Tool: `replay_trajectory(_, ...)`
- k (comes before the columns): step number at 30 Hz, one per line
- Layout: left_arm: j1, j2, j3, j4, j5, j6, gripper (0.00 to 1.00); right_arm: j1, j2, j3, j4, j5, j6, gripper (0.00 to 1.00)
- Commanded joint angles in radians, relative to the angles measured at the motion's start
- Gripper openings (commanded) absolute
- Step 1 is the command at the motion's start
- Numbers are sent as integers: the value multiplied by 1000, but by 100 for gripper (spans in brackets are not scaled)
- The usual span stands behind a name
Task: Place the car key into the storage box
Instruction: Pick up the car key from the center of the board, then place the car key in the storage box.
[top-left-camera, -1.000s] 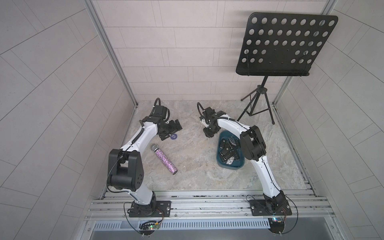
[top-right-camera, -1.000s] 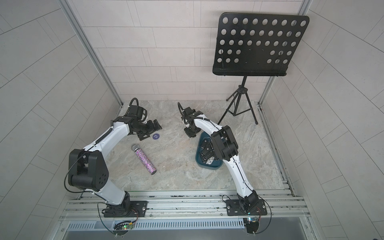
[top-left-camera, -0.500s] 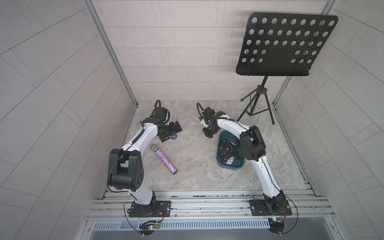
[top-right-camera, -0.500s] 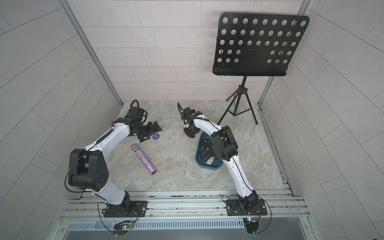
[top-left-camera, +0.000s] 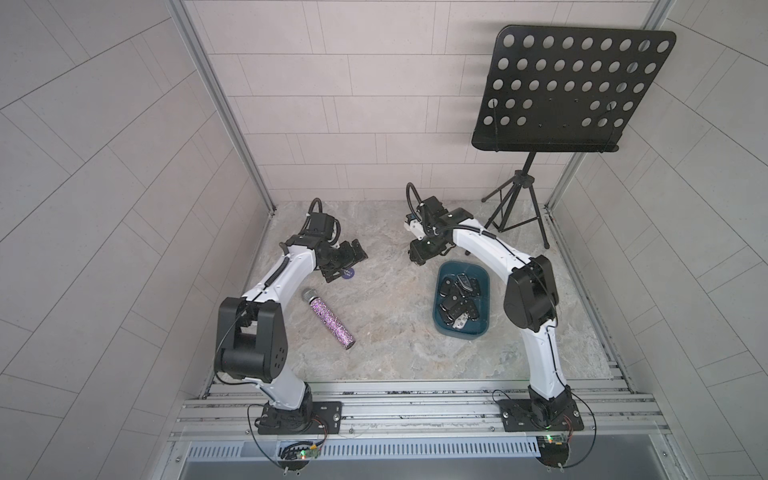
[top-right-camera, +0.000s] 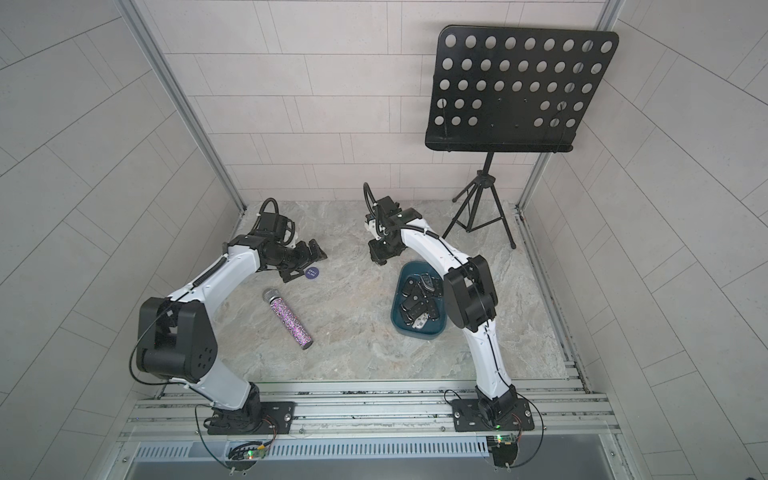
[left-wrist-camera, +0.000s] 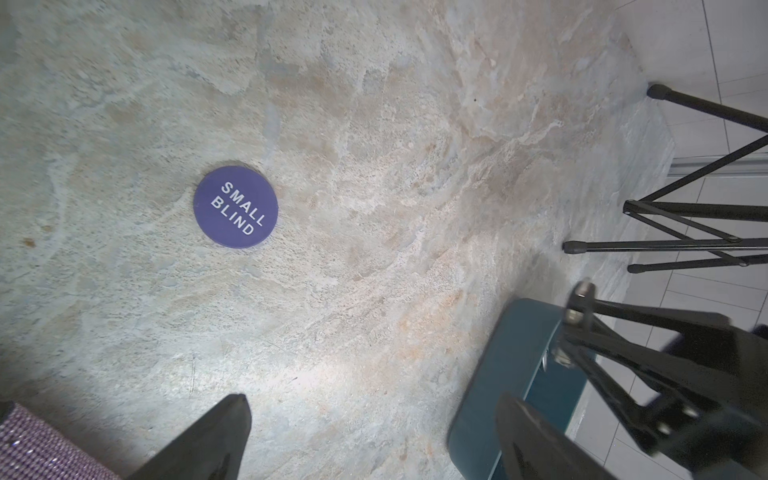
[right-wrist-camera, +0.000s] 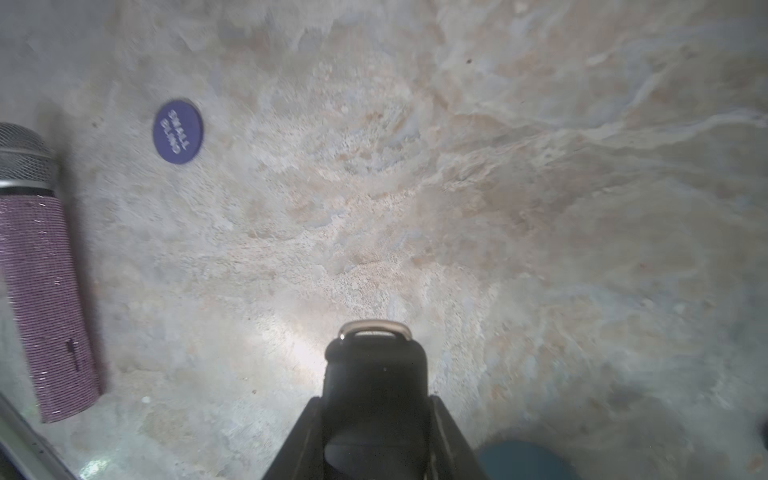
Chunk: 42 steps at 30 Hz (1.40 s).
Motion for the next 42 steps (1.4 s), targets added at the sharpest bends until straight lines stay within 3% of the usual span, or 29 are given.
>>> replay_trajectory(1, -21, 18, 19, 13, 9, -13, 100, -33, -102, -77, -8, -21, 53, 30)
replay_trajectory(6, -86, 44, 47, 18, 6, -12, 100, -90, -239, -242, 23, -21, 109, 30)
replay_trajectory(13, -203, 111, 116, 9, -10, 1, 100, -131, -426, -508, 62, 74, 174, 31)
replay_trajectory(22, -318, 204, 236, -64, -28, 62, 100, -137, -563, -746, 128, 171, 258, 31)
replay_trajectory(31, -333, 232, 272, -99, -42, 75, 100, -133, -609, -912, 215, 183, 287, 31)
replay_trajectory(42, -333, 235, 279, -116, -57, 83, 100, -106, -526, -948, 283, 203, 304, 32)
